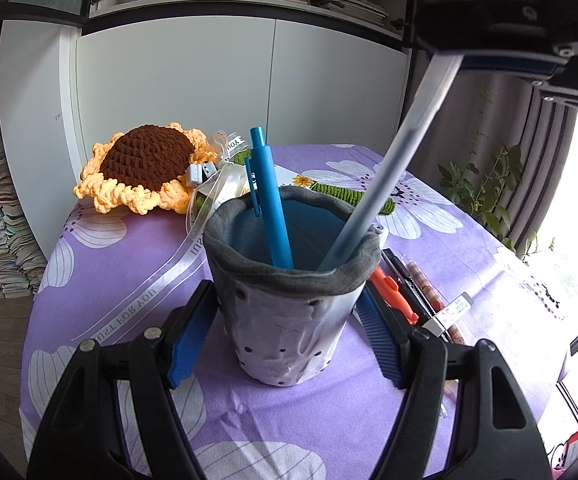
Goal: Organize stationery
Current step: 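Grasp the clear pen with the right tool and insert it into the holder, then grasp the pink patterned pen with the right tool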
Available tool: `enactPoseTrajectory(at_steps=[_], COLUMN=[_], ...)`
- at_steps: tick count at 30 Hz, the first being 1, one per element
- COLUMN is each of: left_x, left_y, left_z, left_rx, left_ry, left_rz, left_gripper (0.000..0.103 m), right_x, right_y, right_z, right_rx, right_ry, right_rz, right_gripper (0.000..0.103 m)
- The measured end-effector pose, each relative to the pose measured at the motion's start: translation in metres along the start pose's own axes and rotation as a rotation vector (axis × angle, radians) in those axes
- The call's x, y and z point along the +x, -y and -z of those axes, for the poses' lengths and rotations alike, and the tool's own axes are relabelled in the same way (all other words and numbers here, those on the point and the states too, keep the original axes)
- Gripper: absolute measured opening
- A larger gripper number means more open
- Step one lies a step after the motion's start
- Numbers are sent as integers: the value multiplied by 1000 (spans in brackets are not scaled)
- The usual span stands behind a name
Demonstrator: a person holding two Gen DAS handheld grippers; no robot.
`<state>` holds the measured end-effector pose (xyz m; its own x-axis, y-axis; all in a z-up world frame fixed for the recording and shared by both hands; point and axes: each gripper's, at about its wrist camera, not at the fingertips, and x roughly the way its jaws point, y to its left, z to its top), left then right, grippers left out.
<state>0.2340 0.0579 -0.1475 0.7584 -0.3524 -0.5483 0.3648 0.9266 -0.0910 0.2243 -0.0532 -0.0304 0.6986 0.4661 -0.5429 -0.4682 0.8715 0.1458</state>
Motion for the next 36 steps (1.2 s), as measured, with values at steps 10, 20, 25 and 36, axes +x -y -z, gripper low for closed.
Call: enactPoseTrajectory(at_steps=[10,20,25,36], left_x=[0,0,0,0], left_y=[0,1,0,0], left_z=[0,0,0,0], left_rx=[0,0,0,1], left_ry=[0,0,-1,1], left_rz=[0,0,0,-2], left_gripper=[71,71,71,71], right_x=[48,49,14,25], right_y=[16,33,49,107], right_z=[6,6,17,86], right_rx=[44,120,153,328], right_ry=[-73,-101,-22,-281], right_rz=[-18,-41,-2,153], right_gripper=[13,25,48,45])
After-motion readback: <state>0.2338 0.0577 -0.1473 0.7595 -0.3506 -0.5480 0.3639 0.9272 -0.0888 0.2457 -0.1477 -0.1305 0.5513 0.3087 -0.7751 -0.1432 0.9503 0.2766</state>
